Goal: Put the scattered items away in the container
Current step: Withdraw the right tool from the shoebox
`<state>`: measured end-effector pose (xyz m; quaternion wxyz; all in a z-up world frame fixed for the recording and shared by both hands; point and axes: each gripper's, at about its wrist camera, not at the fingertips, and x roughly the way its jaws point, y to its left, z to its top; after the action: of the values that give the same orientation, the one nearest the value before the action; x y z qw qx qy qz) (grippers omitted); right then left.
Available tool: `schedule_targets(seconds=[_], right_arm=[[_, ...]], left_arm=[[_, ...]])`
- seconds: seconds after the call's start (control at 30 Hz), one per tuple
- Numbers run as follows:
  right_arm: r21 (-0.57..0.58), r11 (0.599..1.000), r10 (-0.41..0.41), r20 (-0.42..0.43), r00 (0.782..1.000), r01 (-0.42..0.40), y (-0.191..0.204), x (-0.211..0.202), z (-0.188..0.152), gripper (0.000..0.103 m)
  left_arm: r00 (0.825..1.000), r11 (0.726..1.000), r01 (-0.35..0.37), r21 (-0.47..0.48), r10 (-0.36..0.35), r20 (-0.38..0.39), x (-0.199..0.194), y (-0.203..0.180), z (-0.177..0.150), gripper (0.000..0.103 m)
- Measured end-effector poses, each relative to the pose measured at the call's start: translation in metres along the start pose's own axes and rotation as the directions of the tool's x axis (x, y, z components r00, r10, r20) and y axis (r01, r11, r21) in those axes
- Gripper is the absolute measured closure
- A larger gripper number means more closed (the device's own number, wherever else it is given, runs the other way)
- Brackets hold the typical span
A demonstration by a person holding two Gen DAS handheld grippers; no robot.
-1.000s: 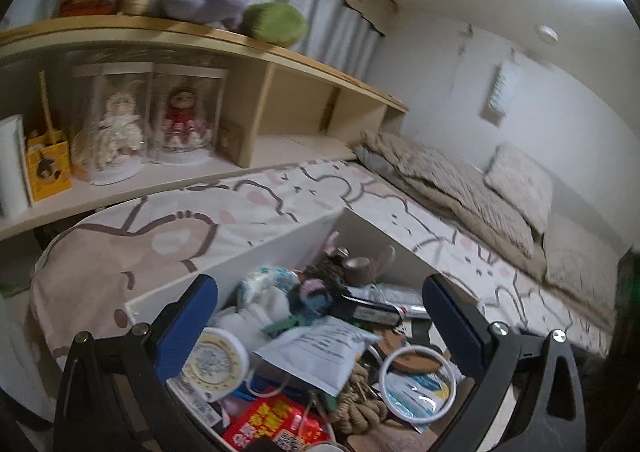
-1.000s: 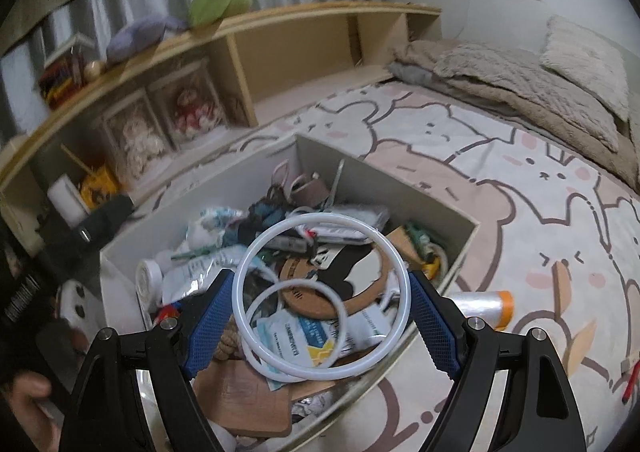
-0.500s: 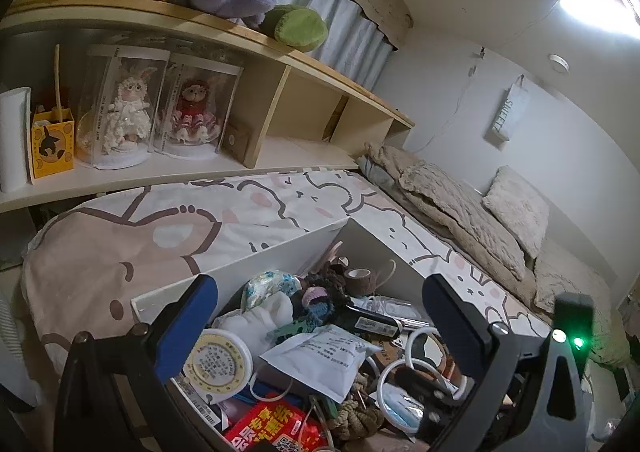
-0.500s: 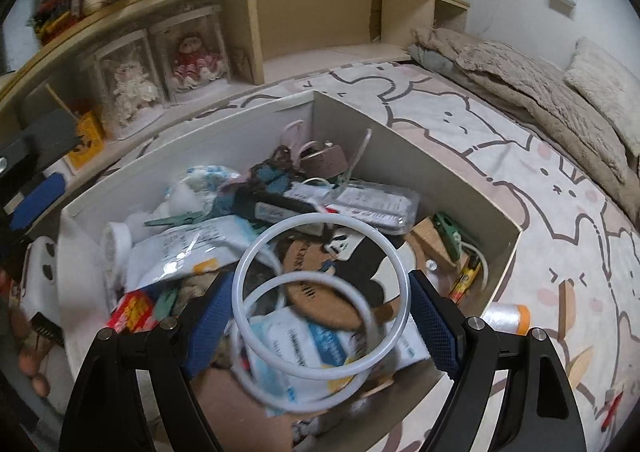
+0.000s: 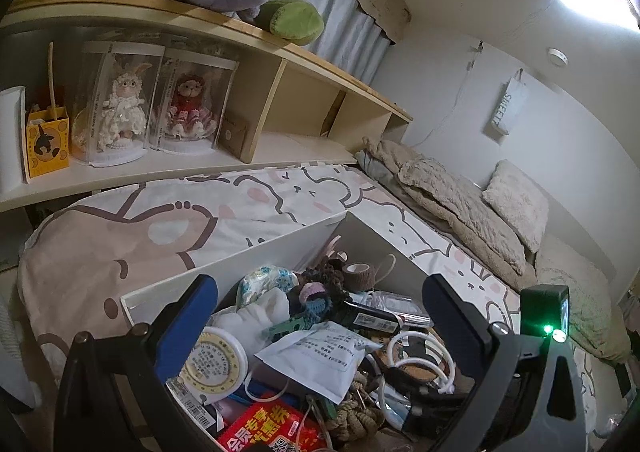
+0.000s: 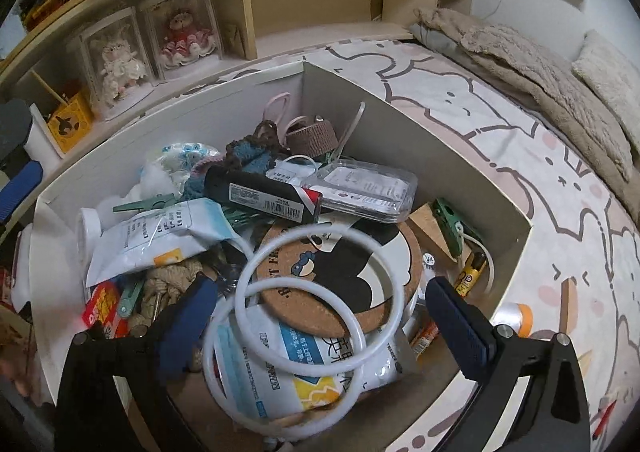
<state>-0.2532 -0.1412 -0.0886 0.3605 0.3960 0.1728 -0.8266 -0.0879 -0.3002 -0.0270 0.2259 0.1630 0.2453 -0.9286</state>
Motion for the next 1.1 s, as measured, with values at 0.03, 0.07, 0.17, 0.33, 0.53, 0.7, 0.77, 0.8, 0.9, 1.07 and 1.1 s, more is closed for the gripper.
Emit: schedule_targets(seconds=[0.03, 0.07, 0.17, 0.33, 0.53, 0.7, 0.77, 0.8, 0.9, 1.07, 1.1], right_arm=[[-0.004, 1.0, -0.005, 0.007, 1.0, 0.005, 0.0, -0.001, 0.0, 0.0], [-0.004, 1.0, -0.005, 0.011, 1.0, 0.005, -0.001, -0.002, 0.0, 0.0], [0.001, 1.0, -0.004, 0.026, 1.0, 0.004, -0.002, -0.007, 0.001, 0.0], [-0.005, 1.0, -0.004, 0.057, 0.998, 0.004, -0.001, -0.016, 0.001, 0.0], [0.001, 1.0, -0.005, 0.091, 0.996, 0.005, -0.004, -0.029, 0.002, 0.0], [0.023, 1.0, -0.012, 0.117, 0.993, 0.009, -0.011, -0.037, 0.0, 0.0], [0.034, 0.999, -0.018, 0.128, 0.992, 0.014, -0.015, -0.04, -0.001, 0.0], [0.041, 0.999, -0.022, 0.134, 0.991, 0.017, -0.017, -0.042, -0.002, 0.0], [0.068, 0.997, -0.038, 0.162, 0.986, 0.027, -0.023, -0.049, -0.004, 0.0], [0.095, 0.995, -0.052, 0.2, 0.978, 0.034, -0.031, -0.061, -0.006, 0.0], [0.1, 0.994, -0.054, 0.206, 0.977, 0.034, -0.032, -0.062, -0.006, 0.0]], left_arm=[[1.0, 1.0, 0.0, 0.001, 0.0, 0.0, 0.0, 0.0, 0.0, 0.0], [1.0, 1.0, 0.0, 0.0, 0.0, 0.0, 0.0, 0.0, 0.0, 0.0], [1.0, 1.0, 0.0, 0.004, 0.0, -0.001, 0.0, 0.0, 0.0, 0.0], [1.0, 1.0, -0.002, 0.019, 0.002, -0.004, 0.001, -0.004, 0.0, 0.0], [1.0, 0.999, -0.009, 0.038, 0.01, -0.005, 0.0, -0.008, -0.001, 0.0], [1.0, 0.999, -0.009, 0.054, 0.009, -0.007, 0.0, -0.01, -0.002, 0.0], [1.0, 0.998, -0.012, 0.063, 0.013, -0.01, 0.001, -0.012, -0.003, 0.0], [1.0, 0.998, -0.014, 0.068, 0.015, -0.011, 0.001, -0.013, -0.003, 0.0], [1.0, 0.996, -0.019, 0.081, 0.02, -0.012, 0.001, -0.016, -0.004, 0.0], [0.999, 0.995, -0.034, 0.096, 0.035, -0.006, 0.0, -0.018, -0.005, 0.0], [0.999, 0.994, -0.038, 0.098, 0.039, -0.005, 0.0, -0.019, -0.005, 0.0]])
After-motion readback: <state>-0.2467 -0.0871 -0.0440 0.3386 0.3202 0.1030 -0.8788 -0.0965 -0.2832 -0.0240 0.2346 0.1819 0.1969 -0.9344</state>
